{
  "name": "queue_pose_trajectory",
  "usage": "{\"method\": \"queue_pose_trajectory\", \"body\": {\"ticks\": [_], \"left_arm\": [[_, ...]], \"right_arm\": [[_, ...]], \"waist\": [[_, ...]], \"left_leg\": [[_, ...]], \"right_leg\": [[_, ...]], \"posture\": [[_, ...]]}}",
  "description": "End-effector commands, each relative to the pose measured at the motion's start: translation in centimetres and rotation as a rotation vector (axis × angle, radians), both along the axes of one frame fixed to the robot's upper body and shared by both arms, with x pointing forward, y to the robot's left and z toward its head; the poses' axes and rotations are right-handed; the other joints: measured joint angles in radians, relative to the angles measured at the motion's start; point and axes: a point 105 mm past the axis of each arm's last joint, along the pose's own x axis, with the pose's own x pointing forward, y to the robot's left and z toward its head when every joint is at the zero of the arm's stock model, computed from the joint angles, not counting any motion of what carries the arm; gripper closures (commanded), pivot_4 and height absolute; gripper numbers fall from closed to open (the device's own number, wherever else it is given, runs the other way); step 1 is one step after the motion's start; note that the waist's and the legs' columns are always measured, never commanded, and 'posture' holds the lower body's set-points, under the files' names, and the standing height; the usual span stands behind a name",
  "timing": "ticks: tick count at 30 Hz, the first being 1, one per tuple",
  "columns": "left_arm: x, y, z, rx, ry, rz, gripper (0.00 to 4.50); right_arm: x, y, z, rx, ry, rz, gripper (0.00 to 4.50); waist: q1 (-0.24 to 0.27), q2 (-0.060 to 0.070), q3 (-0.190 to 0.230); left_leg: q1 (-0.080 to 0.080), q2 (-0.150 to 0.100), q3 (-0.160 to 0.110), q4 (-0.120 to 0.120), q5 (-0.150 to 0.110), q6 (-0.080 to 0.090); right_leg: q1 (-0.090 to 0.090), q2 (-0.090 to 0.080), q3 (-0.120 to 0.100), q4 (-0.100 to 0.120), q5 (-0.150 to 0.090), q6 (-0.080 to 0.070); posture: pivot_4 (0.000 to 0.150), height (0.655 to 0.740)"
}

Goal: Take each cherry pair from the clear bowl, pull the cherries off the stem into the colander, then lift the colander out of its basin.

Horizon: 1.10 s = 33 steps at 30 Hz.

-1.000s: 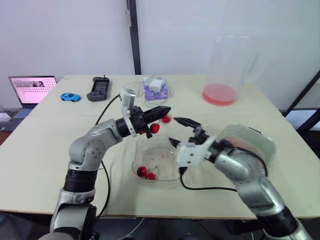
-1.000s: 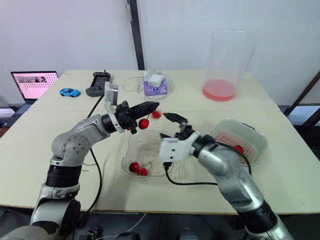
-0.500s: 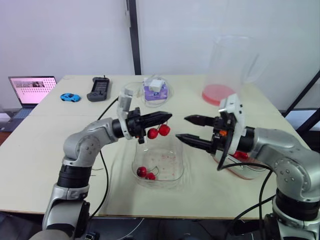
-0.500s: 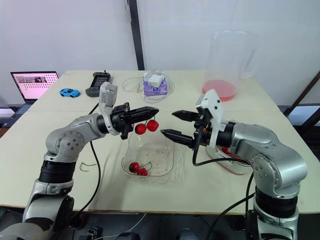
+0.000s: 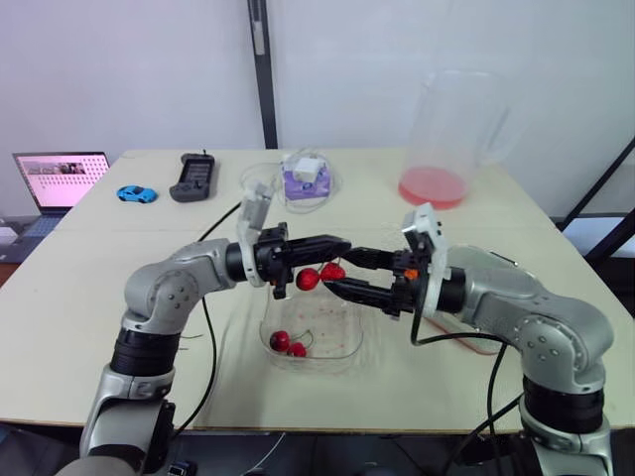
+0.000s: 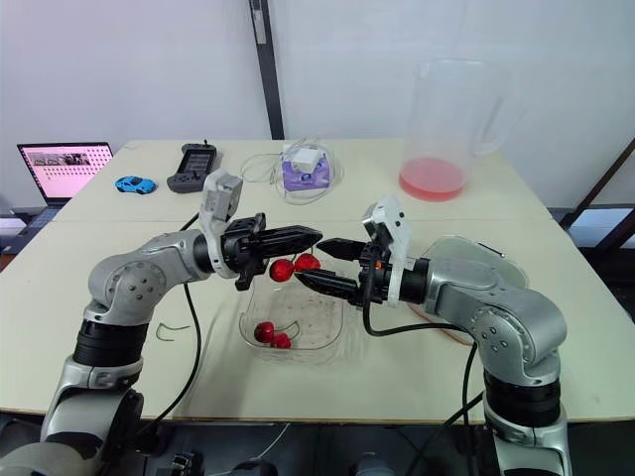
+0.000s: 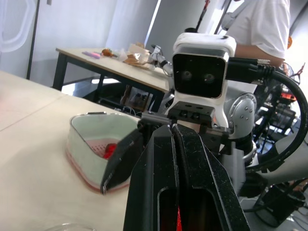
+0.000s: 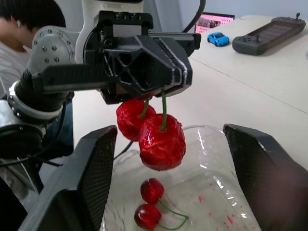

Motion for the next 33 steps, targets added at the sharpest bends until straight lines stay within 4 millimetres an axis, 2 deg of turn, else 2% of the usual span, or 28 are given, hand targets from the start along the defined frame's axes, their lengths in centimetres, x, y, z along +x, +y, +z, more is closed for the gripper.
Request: {"method": "queue_pose_trajectory", "body": {"ticks": [1, 2, 15, 17, 19, 27, 33], "left_arm": [[-0.6, -0.2, 0.9, -0.019, -0.042, -0.014, 4.50], [-0.6, -0.2, 0.9, -0.020, -0.043, -0.015, 4.50], [-0.7, -0.7, 1.1, -0.032, -0.048, -0.012, 4.50], [-0.7, -0.7, 1.2, -0.033, -0.048, -0.011, 4.50], [-0.8, -0.7, 1.2, -0.034, -0.049, -0.010, 4.50], [-0.9, -0.9, 1.3, -0.028, -0.055, -0.015, 4.50], [-0.9, -1.4, 1.6, -0.035, -0.068, -0.027, 4.50]], "right_arm": [[-0.5, 0.4, 0.7, 0.029, -0.024, 0.026, 2.49], [-0.6, 0.5, 0.6, 0.026, -0.019, 0.032, 2.94], [-0.8, 1.3, 0.5, 0.032, 0.011, 0.069, 2.94], [-0.8, 1.3, 0.5, 0.035, 0.015, 0.071, 3.40], [-0.8, 1.3, 0.5, 0.034, 0.015, 0.070, 4.07], [-0.9, 0.6, 0.3, -0.016, 0.020, 0.074, 4.07], [-1.4, -0.2, -0.6, -0.141, 0.048, 0.103, 4.07]], "waist": [[0.000, 0.000, 0.000], [0.000, 0.000, 0.000], [0.000, 0.000, 0.000], [0.000, 0.000, 0.000], [0.000, 0.000, 0.000], [0.001, 0.000, 0.000], [0.001, 0.000, 0.000]], "left_leg": [[0.000, 0.000, 0.000, 0.000, 0.000, 0.000], [0.000, 0.000, 0.000, 0.000, 0.000, 0.000], [0.000, 0.000, 0.000, 0.000, 0.000, 0.000], [0.000, 0.000, 0.000, 0.000, 0.000, 0.000], [0.000, 0.000, 0.000, 0.000, 0.000, 0.000], [0.000, 0.000, 0.000, 0.000, 0.000, 0.000], [0.000, 0.000, 0.000, 0.000, 0.000, 0.000]], "right_leg": [[0.000, 0.000, 0.000, 0.000, 0.000, 0.000], [0.000, 0.000, 0.000, 0.000, 0.000, 0.000], [0.000, 0.000, 0.000, 0.000, 0.000, 0.000], [0.000, 0.000, 0.000, 0.000, 0.000, 0.000], [0.000, 0.000, 0.000, 0.000, 0.000, 0.000], [0.000, 0.000, 0.000, 0.000, 0.000, 0.000], [0.000, 0.000, 0.000, -0.001, 0.000, 0.000]], "posture": [[0.150, 0.7332], [0.150, 0.7332], [0.150, 0.7332], [0.150, 0.7332], [0.150, 0.7332], [0.150, 0.7332], [0.150, 0.7332]]}}
